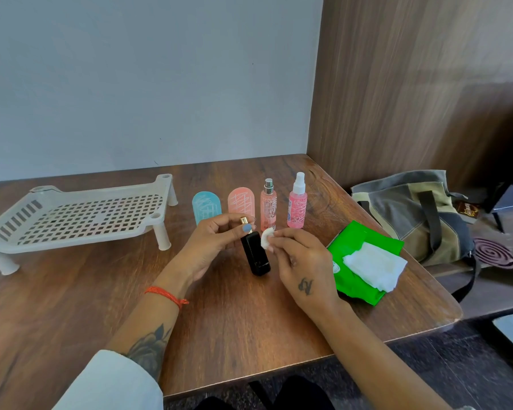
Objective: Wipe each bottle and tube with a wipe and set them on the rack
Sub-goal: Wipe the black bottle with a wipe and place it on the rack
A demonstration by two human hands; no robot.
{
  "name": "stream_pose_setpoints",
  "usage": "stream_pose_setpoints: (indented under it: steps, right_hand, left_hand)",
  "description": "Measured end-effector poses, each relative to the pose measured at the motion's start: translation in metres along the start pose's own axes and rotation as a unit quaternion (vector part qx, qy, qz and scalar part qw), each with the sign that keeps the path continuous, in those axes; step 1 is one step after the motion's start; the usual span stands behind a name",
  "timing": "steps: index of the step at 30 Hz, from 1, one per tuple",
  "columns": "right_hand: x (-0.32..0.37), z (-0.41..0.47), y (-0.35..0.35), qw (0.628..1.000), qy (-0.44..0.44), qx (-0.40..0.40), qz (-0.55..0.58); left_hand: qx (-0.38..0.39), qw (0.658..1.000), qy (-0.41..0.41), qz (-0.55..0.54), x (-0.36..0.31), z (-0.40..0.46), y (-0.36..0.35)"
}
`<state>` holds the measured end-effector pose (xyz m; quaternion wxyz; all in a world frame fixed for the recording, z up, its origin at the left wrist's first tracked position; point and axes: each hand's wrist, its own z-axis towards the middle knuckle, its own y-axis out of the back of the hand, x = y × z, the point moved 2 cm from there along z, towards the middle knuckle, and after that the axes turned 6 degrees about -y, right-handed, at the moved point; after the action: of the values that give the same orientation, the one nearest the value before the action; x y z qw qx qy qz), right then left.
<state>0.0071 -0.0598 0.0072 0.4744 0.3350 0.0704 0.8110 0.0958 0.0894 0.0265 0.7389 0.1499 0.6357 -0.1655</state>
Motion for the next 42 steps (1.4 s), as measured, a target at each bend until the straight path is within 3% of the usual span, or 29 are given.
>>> stream_pose_setpoints:
  steps: [8,16,21,27,33,36,42]
  right_hand:
    - [0.010,-0.005,-0.005,0.990,0.088,0.109,0.000]
    - [0.000,-0.003,-0.004,0.997,0.008,0.073,0.003]
    - [0.000,-0.001,0.002,1.000,0.008,0.019,0.004]
    - [0.009,-0.004,-0.003,0.990,0.089,0.106,0.017]
    - [0.006,-0.005,-0.003,0.990,0.049,0.132,0.003]
    - [0.004,-0.004,-0.004,0.993,0.031,0.109,-0.030]
    - [0.001,0.001,0.004,1.000,-0.007,-0.010,-0.011]
  left_hand:
    - [-0.006,1.000,0.004,0.004,0.000,-0.001,0.001]
    - [-0.014,1.000,0.011,0.001,-0.001,0.000,0.000]
    - [-0.016,1.000,0.012,0.004,0.000,0.000,0.001]
    - [-0.002,1.000,-0.009,-0.011,-0.001,-0.001,-0.001]
    - [-0.003,1.000,-0.001,-0.009,0.001,0.001,0.001]
    - [-0.005,1.000,-0.002,-0.007,0.000,0.001,0.001]
    - [0.027,0.999,-0.016,-0.020,-0.004,0.000,-0.001]
